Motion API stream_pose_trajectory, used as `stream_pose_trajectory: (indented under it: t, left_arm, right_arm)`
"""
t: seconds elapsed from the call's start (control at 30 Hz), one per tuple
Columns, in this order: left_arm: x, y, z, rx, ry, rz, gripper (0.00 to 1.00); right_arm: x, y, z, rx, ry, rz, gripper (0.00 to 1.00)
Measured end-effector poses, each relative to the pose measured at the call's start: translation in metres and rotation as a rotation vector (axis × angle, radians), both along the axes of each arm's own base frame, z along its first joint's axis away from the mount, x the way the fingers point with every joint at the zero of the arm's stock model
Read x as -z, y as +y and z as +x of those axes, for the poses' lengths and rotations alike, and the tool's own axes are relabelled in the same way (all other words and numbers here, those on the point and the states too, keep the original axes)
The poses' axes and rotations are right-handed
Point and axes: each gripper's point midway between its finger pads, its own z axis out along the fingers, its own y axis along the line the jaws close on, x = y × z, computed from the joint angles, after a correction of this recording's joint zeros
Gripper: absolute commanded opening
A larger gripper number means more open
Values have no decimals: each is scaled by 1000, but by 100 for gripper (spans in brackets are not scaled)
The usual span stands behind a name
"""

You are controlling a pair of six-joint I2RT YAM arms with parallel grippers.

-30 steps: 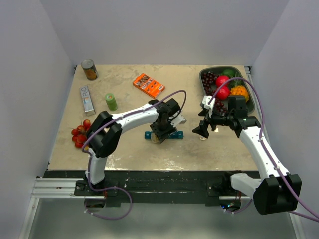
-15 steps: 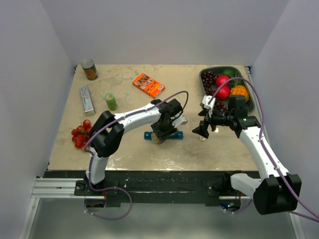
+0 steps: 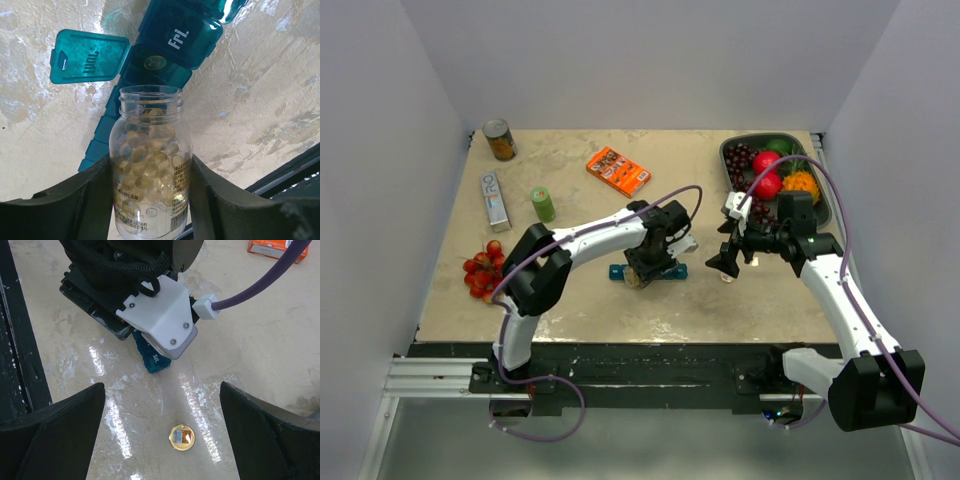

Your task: Sort the pills into containers

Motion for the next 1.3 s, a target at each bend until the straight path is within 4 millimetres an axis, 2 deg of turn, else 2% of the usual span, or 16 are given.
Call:
stream_pose_trajectory:
  t: [0.73, 1.3]
  left_arm:
    - [-1, 2, 1, 5, -35, 39, 0]
    - [2, 1, 1, -19, -84, -23, 0]
  right_arm:
    - [0, 0, 0, 0, 0, 0, 99]
    - [0, 0, 0, 1, 0, -1, 99]
